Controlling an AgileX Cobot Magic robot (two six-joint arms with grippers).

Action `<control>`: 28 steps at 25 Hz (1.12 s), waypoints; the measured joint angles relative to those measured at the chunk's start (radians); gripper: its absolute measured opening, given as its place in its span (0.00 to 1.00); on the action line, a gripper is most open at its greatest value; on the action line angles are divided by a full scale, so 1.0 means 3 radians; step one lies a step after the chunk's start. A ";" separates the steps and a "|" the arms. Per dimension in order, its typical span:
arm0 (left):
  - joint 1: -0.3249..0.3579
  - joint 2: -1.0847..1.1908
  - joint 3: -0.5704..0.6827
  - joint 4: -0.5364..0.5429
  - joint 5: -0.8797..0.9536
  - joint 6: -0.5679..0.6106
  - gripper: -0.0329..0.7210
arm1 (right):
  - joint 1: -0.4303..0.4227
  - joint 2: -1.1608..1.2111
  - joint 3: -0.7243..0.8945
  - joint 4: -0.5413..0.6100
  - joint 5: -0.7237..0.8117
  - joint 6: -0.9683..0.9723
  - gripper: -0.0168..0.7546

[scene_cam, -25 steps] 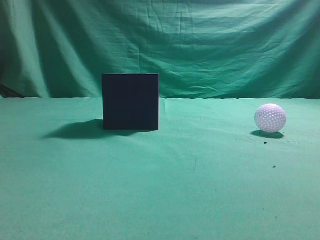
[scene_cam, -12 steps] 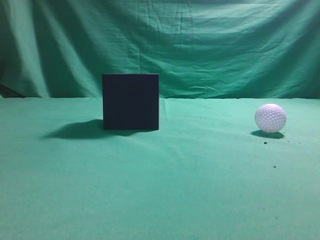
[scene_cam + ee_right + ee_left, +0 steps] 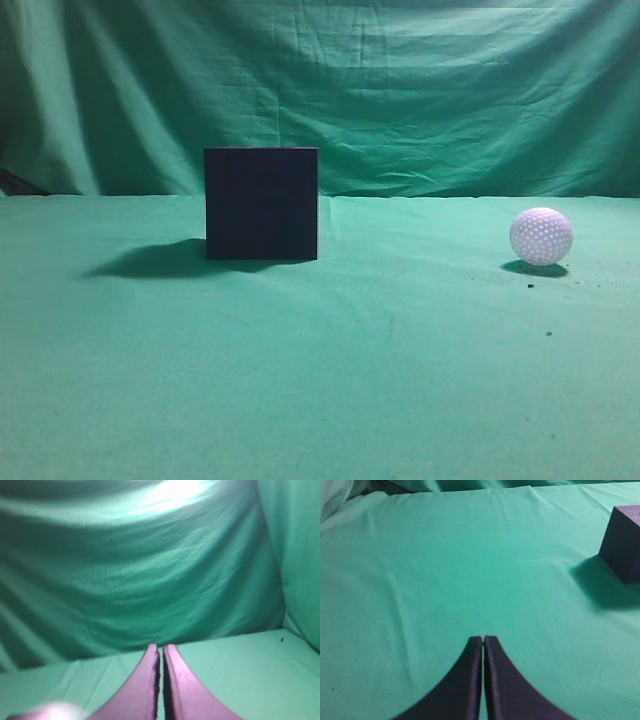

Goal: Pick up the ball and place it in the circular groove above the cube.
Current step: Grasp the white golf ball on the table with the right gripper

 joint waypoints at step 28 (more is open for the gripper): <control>0.0000 0.0000 0.0000 0.0000 0.0000 0.0000 0.04 | 0.1300 0.4381 -0.2507 -0.1321 0.2375 0.0240 0.09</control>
